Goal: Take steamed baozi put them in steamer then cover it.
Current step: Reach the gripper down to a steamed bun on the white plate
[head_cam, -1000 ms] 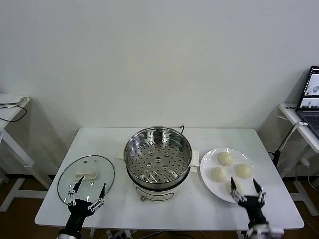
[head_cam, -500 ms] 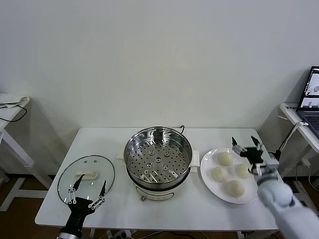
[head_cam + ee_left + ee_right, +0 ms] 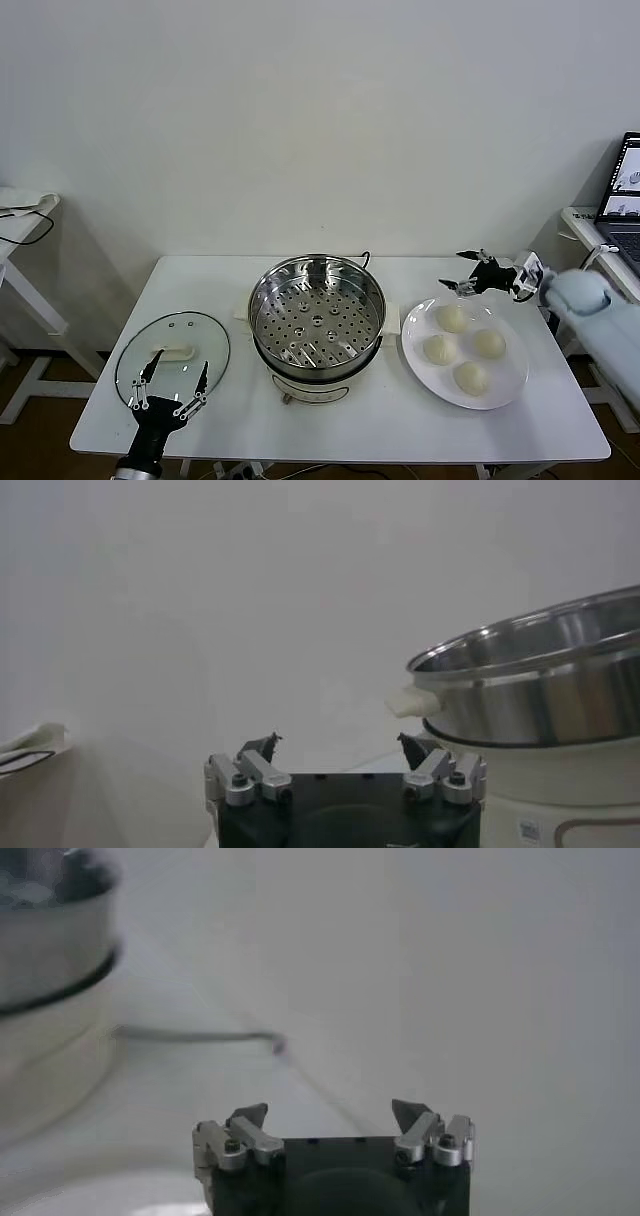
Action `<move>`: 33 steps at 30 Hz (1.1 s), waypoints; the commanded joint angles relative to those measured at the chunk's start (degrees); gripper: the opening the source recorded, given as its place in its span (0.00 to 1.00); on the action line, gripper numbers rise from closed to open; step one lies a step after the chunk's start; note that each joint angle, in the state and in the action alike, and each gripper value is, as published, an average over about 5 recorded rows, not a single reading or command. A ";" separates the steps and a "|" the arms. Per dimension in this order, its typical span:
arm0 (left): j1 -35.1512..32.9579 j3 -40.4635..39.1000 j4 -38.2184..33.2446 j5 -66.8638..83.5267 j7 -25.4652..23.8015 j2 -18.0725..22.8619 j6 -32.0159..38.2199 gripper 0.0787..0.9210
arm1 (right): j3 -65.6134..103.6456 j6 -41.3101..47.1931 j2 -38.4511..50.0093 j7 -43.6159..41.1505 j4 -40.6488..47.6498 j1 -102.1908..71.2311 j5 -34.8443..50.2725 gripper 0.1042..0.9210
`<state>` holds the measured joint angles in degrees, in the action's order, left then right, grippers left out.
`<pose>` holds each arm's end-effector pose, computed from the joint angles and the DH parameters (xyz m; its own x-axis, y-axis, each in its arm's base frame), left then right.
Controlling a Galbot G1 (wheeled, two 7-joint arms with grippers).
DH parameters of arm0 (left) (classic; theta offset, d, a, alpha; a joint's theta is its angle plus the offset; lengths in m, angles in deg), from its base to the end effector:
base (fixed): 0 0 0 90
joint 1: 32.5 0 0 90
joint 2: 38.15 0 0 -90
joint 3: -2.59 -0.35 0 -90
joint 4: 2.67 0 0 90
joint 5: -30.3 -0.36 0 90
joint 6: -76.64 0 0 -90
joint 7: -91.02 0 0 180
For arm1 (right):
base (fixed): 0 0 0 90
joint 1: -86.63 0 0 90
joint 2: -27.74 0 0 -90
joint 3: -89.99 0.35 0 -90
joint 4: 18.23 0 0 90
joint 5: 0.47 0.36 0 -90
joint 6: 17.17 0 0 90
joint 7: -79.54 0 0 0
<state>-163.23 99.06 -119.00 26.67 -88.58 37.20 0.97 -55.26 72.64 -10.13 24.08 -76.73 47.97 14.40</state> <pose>0.1288 0.0833 -0.3418 -0.9959 0.0904 0.0001 0.0856 0.9426 0.3226 0.5227 -0.2700 -0.1941 -0.4391 -0.4881 0.7543 -0.8950 0.3113 -0.3196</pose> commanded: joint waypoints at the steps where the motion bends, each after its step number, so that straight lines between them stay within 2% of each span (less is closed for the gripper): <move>1: -0.08 0.11 0.07 -0.01 0.07 0.15 -0.05 0.88 | -15.04 -1.44 -3.44 -21.46 8.37 15.02 -21.16 0.88; 8: -0.35 0.24 0.14 0.00 0.27 0.45 -0.07 0.88 | -16.43 -1.93 -10.10 -14.68 13.97 13.54 -24.50 0.88; 16: -0.60 0.81 0.32 0.14 0.45 0.57 0.11 0.88 | -14.80 -3.01 -15.64 -11.18 19.68 11.76 -26.56 0.88; 29: -0.53 0.70 0.94 0.15 0.59 0.77 0.11 0.88 | -14.15 -3.38 -19.16 -9.62 21.62 10.14 -27.30 0.88; 33: -0.59 0.75 0.89 0.15 0.65 0.76 0.13 0.88 | -14.40 -3.35 -18.89 -9.25 20.91 10.11 -27.23 0.82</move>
<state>-163.79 99.80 -118.06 26.81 -87.93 37.95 1.09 -69.10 69.45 -27.00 14.36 -57.45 57.62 -11.34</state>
